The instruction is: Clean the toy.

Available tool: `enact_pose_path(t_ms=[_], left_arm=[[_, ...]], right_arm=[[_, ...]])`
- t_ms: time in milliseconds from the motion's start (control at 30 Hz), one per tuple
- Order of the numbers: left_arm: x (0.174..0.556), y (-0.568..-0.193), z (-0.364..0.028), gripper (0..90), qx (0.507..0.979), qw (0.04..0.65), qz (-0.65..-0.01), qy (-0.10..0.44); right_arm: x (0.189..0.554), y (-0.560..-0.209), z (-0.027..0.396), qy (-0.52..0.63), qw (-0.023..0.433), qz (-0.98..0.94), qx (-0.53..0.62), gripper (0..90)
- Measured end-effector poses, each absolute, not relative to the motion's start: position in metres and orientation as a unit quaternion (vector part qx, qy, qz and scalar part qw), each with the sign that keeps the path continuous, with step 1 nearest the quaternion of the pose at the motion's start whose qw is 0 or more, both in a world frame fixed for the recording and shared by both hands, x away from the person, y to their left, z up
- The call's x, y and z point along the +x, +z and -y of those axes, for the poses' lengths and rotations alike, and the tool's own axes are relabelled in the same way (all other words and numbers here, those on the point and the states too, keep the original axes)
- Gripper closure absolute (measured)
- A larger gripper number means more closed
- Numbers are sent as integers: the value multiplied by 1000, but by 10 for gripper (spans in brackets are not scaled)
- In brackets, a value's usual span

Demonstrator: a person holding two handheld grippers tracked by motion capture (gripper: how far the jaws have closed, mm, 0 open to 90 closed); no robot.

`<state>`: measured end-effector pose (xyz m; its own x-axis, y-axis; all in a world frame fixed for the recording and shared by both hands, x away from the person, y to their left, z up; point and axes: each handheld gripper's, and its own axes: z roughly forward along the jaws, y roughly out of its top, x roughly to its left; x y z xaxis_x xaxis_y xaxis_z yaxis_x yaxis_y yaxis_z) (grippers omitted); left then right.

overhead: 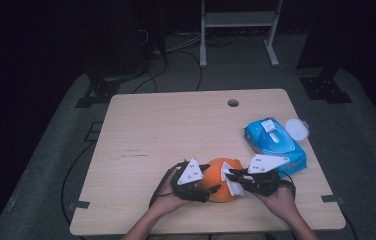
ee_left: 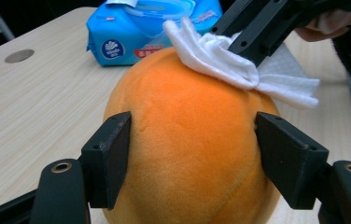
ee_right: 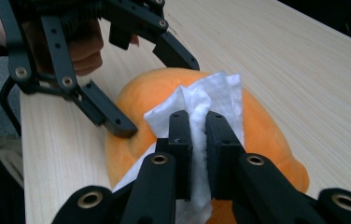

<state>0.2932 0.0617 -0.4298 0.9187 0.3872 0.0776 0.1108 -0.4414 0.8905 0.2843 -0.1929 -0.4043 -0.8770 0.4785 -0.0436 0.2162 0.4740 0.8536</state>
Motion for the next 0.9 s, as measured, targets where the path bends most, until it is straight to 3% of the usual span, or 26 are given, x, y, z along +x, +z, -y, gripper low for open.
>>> enact_pose_path(t_ms=[200, 267, 367, 433, 567, 733, 800, 900], left_arm=[[308, -433, -66, 107, 835, 507, -194, 85], [310, -437, -67, 138, 831, 514, -203, 72], [304, -436, -65, 315, 831, 510, -184, 125], [300, -433, -62, 358, 824, 515, -181, 153], [291, -430, -54, 365, 824, 506, -163, 199], [295, -431, -59, 256, 831, 511, -160, 151], [298, -433, -62, 256, 828, 515, -174, 138], [294, -433, -56, 285, 833, 504, -164, 160]], right_arm=[[284, -408, 199, 460, 136, -854, 204, 810], [285, -408, 199, 460, 135, -854, 203, 810], [286, -406, 197, 461, 141, -851, 209, 810], [284, -400, 193, 463, 152, -848, 209, 810], [286, -392, 190, 478, 165, -838, 205, 810], [293, -405, 201, 468, 150, -841, 226, 810], [294, -407, 207, 463, 151, -840, 238, 810], [292, -406, 208, 464, 151, -838, 244, 810]])
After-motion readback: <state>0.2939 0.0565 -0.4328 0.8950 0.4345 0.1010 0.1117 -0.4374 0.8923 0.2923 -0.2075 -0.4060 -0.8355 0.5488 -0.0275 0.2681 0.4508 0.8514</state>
